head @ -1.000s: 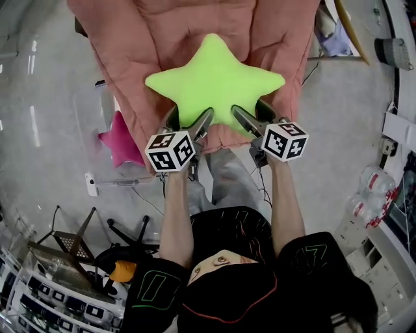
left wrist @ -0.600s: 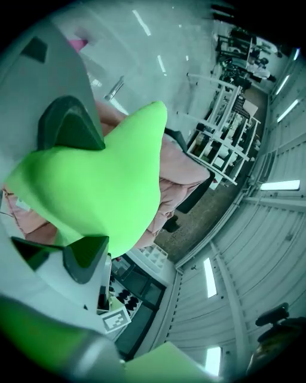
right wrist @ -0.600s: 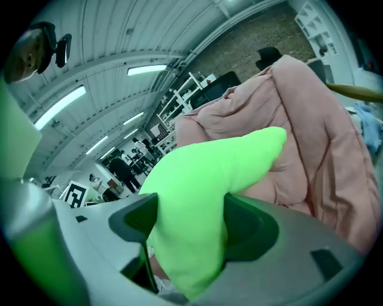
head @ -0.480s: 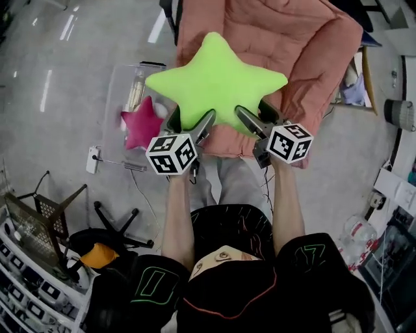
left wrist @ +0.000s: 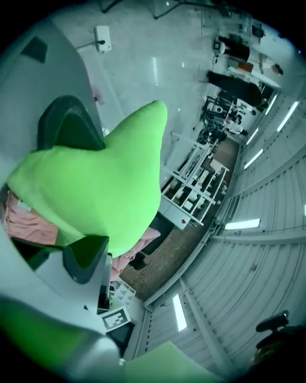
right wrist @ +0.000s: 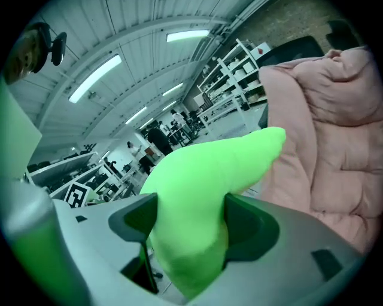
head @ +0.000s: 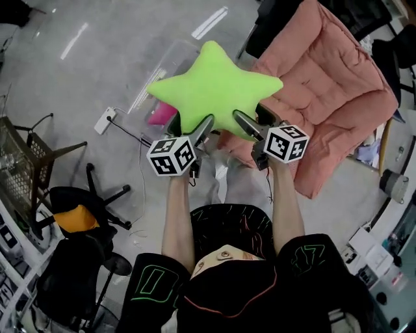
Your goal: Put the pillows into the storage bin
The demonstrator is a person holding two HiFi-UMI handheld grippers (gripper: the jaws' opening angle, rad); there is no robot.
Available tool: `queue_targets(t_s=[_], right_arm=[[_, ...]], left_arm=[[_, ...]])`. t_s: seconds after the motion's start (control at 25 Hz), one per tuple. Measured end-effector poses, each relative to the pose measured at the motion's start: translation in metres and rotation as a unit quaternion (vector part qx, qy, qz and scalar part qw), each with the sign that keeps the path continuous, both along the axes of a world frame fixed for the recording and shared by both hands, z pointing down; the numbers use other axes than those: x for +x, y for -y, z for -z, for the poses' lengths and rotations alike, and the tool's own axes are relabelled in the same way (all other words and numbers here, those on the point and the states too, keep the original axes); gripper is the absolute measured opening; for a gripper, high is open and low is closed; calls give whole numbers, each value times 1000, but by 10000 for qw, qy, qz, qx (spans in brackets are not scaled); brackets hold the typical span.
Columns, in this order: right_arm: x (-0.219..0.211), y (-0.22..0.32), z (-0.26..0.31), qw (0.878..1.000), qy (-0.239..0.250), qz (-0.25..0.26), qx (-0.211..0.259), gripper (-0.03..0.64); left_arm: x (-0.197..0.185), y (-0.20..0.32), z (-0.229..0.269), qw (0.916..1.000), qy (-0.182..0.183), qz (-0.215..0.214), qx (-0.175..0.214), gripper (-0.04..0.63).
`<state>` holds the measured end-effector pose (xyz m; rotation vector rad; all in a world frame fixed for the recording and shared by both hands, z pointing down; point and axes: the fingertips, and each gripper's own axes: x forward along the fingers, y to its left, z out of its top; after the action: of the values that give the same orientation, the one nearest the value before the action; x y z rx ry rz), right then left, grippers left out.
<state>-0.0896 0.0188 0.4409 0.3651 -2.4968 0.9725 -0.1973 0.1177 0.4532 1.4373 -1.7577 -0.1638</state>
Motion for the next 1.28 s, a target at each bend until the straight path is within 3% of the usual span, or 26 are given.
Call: queue_targets(t_s=[0.24, 0.48, 0.6, 0.72, 0.84, 0.92, 1.0, 1.04, 1.2, 1.28], right_arm=[[-80, -57, -26, 9951, -247, 941, -171, 353], [-147, -102, -51, 9803, -477, 1911, -161, 356], [-168, -107, -65, 9741, -534, 2191, -148, 356], [-181, -99, -86, 9747, -702, 2117, 124, 377], [-183, -95, -102, 9744, -1077, 1902, 528, 374], [-184, -100, -101, 9746, -1066, 1917, 457, 373], [-183, -104, -97, 9762, -976, 1908, 336, 362], [-183, -103, -95, 9772, -941, 1872, 336, 334], [-182, -87, -73, 9810, -797, 1625, 693, 102], [-181, -79, -57, 9823, -692, 1538, 816, 29]], left_arm=[[-58, -76, -28, 9949, -281, 942, -224, 449], [-98, -136, -58, 9803, -587, 1859, -312, 451], [-109, -145, -76, 9743, -726, 2103, -342, 454], [-119, -149, -99, 9743, -637, 2104, -481, 463], [-126, -161, -111, 9741, -602, 2119, -508, 381], [-127, -157, -107, 9772, -643, 1989, -363, 320], [-125, -150, -100, 9807, -591, 1846, -238, 208], [-125, -146, -95, 9818, -562, 1804, -174, 180], [-133, -128, -69, 9854, -321, 1665, 109, 9], [-134, -117, -48, 9873, -159, 1538, 372, -8]])
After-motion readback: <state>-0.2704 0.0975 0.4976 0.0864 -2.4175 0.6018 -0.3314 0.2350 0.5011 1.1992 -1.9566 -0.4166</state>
